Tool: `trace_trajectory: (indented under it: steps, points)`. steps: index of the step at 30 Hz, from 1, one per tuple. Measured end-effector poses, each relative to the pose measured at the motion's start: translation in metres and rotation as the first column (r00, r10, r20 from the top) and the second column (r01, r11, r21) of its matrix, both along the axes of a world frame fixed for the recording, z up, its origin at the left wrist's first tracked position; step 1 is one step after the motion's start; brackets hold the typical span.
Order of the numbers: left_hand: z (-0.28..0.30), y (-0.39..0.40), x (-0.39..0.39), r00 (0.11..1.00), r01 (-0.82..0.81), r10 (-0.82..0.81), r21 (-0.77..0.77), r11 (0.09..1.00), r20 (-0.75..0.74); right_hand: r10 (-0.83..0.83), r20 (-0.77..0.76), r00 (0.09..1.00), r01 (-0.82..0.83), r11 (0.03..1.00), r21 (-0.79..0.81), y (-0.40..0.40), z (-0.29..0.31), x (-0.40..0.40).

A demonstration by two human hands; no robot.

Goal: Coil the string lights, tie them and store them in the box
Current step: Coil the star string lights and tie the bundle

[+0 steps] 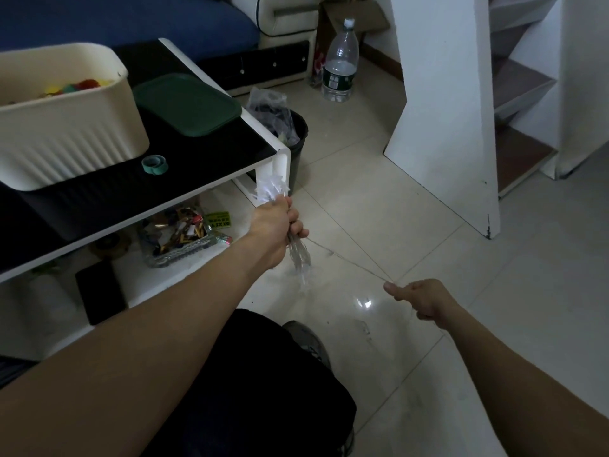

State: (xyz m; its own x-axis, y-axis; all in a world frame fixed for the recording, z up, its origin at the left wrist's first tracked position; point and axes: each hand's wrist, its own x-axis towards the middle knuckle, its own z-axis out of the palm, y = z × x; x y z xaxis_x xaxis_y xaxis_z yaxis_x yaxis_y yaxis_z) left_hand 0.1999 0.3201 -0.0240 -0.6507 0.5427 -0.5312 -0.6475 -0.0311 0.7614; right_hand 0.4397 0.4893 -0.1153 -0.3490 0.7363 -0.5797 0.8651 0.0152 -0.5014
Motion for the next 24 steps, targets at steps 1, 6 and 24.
trace_trajectory:
  steps: [1, 6, 24]
  points:
    - [0.000, 0.000, -0.001, 1.000, -0.008, 0.008, -0.015, 1.000, -0.010, 0.056, -0.009, 0.998, -0.055, 0.997, 0.048, 0.002, 0.000, -0.001]
    - [0.002, -0.005, -0.012, 0.989, -0.148, 0.147, -0.097, 0.984, -0.025, 0.444, 0.266, 0.855, -0.472, 0.880, 0.049, 0.011, 0.000, 0.000]
    - [-0.004, -0.009, -0.021, 0.990, -0.135, 0.126, -0.175, 0.975, -0.061, -0.469, -0.532, 0.705, 0.417, 0.881, -0.224, 0.037, 0.025, -0.054]
